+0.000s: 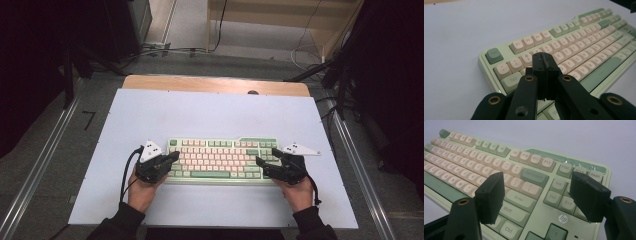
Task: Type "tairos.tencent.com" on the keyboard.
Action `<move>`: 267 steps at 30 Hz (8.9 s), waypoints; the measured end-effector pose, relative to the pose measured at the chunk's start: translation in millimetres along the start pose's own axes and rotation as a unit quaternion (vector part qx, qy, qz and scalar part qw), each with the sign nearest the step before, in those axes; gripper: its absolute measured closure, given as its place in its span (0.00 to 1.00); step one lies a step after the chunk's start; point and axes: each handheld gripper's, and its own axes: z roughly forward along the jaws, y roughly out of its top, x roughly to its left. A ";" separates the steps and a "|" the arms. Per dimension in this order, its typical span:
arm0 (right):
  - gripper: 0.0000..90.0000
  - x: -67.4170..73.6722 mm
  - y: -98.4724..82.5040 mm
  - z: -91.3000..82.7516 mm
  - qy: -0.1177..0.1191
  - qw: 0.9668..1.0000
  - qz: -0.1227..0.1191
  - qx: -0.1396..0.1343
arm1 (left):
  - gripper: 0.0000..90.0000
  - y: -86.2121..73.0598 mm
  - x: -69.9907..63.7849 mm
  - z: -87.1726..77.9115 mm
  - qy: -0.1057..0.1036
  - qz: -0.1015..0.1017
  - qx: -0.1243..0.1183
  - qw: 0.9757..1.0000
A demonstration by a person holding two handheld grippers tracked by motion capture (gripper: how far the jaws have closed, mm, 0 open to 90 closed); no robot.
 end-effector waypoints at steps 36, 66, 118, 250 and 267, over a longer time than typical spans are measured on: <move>0.30 0.8 -0.1 0.6 -0.001 1.000 -0.001 0.001 | 1.00 -4.8 -0.4 23.4 -0.008 -0.007 0.053 0.999; 0.30 11.0 6.6 10.0 0.021 1.000 -0.002 0.000 | 0.24 5.4 10.8 1.3 -0.033 -0.072 0.005 0.997; 0.97 72.6 30.4 82.4 0.093 0.991 -0.076 0.052 | 0.26 -4.4 14.7 -4.0 0.011 -0.070 -0.006 0.997; 0.46 43.1 32.4 38.7 0.072 0.997 -0.023 0.009 | 0.37 32.9 -14.4 30.6 -0.031 -0.028 0.008 0.999; 0.97 51.2 30.4 51.2 0.092 0.994 -0.056 0.020 | 0.38 21.1 -12.6 19.4 -0.031 -0.029 0.007 0.999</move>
